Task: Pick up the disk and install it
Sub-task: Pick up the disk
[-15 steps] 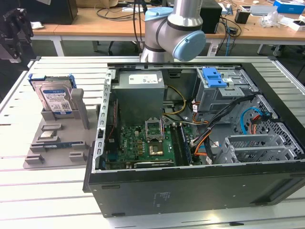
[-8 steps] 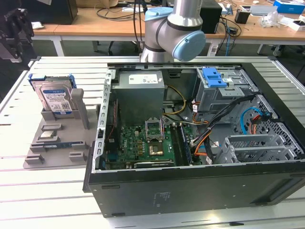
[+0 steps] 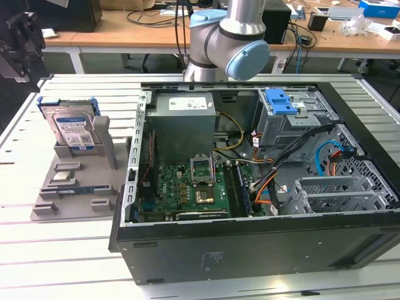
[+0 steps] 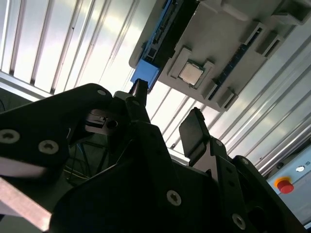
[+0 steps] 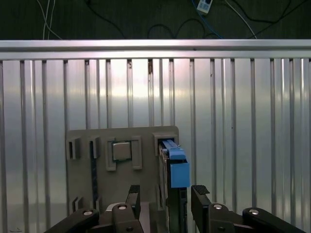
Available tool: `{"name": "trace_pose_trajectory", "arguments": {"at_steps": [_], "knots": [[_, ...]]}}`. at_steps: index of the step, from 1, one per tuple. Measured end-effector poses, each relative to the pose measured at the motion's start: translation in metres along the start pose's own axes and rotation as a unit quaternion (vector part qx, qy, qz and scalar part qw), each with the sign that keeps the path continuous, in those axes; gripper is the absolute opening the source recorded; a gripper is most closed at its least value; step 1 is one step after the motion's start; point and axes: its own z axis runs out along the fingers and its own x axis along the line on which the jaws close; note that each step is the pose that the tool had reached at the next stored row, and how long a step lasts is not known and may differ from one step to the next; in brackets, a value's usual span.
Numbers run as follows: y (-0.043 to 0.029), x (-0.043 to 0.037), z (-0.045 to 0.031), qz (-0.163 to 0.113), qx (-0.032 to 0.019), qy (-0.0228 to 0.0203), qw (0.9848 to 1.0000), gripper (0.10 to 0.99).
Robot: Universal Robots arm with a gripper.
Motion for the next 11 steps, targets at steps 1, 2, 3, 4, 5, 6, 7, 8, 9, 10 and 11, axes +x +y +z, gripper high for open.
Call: {"name": "trace_pose_trajectory", "arguments": {"at_steps": [1,2,3,4,5,6,7,8,9,10,11], "knots": [[0.0000,-0.0001,0.0001,0.000,0.0000,0.0000,1.0000,0.541],[0.0000,-0.0003,0.0003,0.000,0.0000,0.0000,1.0000,0.541],[0.0000,-0.0004,0.0005,0.000,0.0000,0.0000,1.0000,0.541],[0.0000,-0.0006,0.0008,0.000,0.0000,0.0000,1.0000,0.541],[0.0000,-0.0007,0.0012,0.000,0.0000,0.0000,1.0000,0.541],[0.0000,-0.0010,0.0017,0.000,0.0000,0.0000,1.0000,0.541],[0.0000,-0.0011,0.0024,0.000,-0.0001,0.0000,1.0000,0.541],[-0.0001,-0.0012,0.0031,0.000,-0.0001,0.0000,1.0000,0.541],[-0.0001,-0.0013,0.0039,0.000,-0.0001,0.0001,1.0000,0.541],[-0.0001,-0.0014,0.0048,0.000,-0.0001,0.0000,1.0000,0.541],[0.0000,-0.0015,0.0056,0.000,0.0000,0.0000,1.0000,0.541]]}}
